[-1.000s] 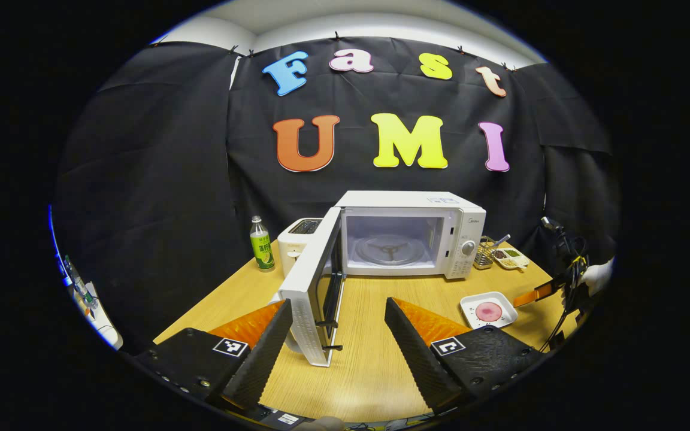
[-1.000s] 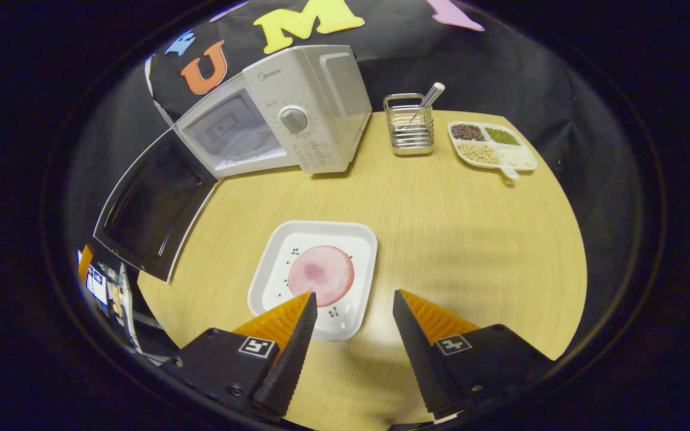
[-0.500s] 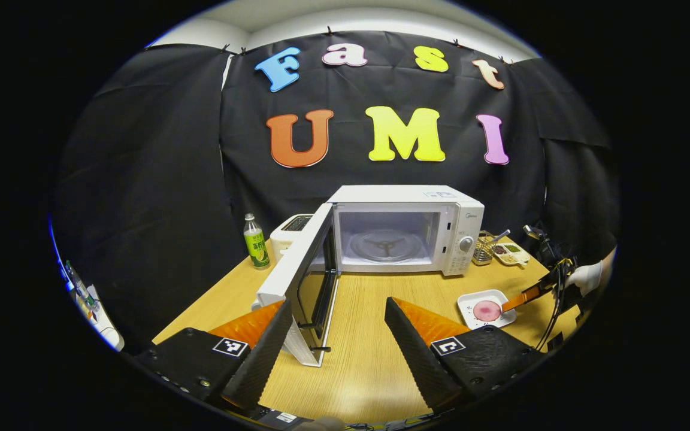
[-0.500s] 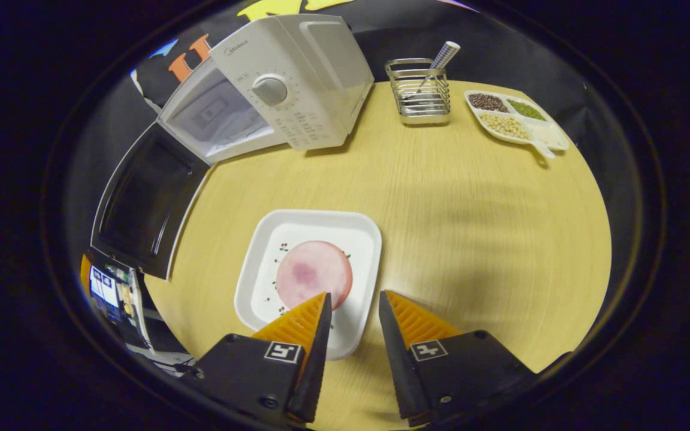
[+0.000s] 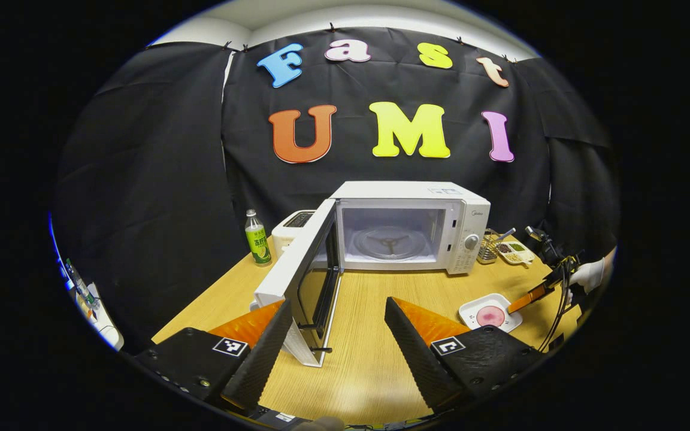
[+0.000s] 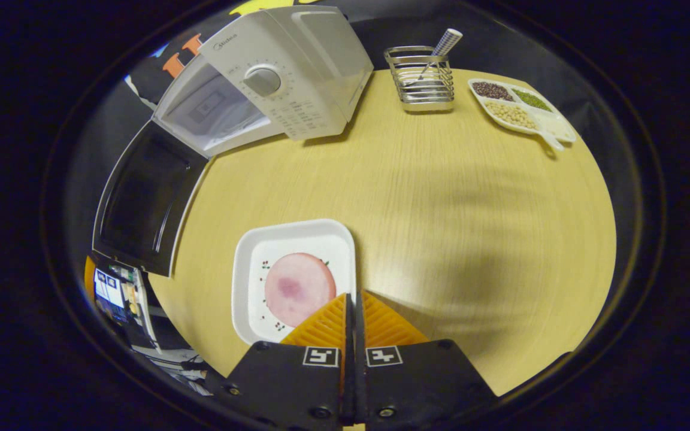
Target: Open the microwave oven with the left hand, put the food in, and close the microwave oven.
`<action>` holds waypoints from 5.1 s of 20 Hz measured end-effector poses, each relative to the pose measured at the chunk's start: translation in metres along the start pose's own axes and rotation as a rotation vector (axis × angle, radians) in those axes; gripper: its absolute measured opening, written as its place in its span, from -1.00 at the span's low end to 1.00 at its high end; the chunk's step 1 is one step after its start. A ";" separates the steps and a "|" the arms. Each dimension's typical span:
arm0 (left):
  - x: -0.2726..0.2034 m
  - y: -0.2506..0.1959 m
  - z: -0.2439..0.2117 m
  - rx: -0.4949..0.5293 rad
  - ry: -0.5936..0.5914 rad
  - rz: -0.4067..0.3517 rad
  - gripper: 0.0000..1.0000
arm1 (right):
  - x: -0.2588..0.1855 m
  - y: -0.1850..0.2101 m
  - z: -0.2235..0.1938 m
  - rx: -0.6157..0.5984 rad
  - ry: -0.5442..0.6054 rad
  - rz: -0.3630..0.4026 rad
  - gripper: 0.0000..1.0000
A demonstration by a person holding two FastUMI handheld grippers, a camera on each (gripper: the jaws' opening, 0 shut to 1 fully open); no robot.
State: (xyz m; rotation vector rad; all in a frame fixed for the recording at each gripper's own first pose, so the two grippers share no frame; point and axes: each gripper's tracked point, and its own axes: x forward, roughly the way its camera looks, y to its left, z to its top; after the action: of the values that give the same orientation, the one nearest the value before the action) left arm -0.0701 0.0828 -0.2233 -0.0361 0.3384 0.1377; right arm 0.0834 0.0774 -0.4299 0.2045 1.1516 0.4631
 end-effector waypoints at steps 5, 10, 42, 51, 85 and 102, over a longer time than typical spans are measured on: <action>-0.001 0.002 -0.001 -0.008 -0.001 -0.006 0.91 | -0.014 0.015 0.010 0.028 -0.044 0.025 -0.93; -0.006 0.006 0.000 -0.010 -0.011 -0.006 0.90 | -0.022 0.031 0.014 0.095 -0.073 0.058 -0.94; -0.022 0.032 0.050 0.035 -0.065 -0.115 0.91 | 0.016 0.232 0.177 0.833 -0.647 0.417 -0.93; -0.024 0.062 0.038 0.062 -0.030 -0.070 0.91 | 0.063 0.255 0.239 0.948 -0.807 0.364 -0.93; -0.026 0.069 0.051 0.085 -0.089 -0.044 0.91 | 0.010 0.221 0.239 0.668 -0.973 0.135 0.98; 0.007 0.154 0.018 0.061 -0.120 0.108 0.89 | -0.230 0.206 0.109 -0.084 -0.883 -0.098 1.00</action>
State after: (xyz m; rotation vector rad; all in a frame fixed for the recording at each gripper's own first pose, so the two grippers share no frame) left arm -0.0789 0.2373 -0.2111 0.0503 0.2244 0.2353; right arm 0.0572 0.1649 -0.1157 0.2433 0.2750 0.2786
